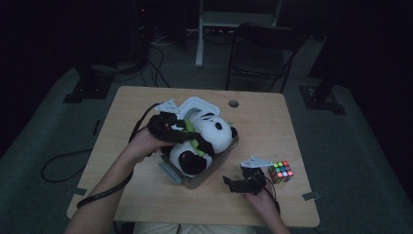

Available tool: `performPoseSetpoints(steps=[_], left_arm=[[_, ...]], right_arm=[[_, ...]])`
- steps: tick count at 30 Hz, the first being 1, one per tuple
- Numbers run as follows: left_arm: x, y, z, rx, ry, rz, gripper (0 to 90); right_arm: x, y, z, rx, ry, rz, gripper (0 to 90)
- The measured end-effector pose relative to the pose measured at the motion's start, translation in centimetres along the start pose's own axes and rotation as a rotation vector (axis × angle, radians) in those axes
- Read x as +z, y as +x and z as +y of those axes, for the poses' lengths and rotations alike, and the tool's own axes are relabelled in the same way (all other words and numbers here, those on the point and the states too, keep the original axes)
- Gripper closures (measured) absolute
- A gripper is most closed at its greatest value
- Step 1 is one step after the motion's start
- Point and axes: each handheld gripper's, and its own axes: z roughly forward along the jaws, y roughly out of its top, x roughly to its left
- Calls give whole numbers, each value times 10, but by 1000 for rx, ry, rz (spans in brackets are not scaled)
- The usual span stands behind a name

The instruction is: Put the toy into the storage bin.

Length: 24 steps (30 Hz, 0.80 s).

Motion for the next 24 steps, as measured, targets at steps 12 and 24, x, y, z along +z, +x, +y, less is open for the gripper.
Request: performPoseSetpoints(steps=[12, 24], left_arm=[[-38, 42, -48, -124, -11, 93, 401], [-46, 62, -87, -218, -63, 45, 381]], right_arm=[[-28, 9, 24, -9, -59, -48, 135], [-22, 9, 25, -2, -40, -40, 135]])
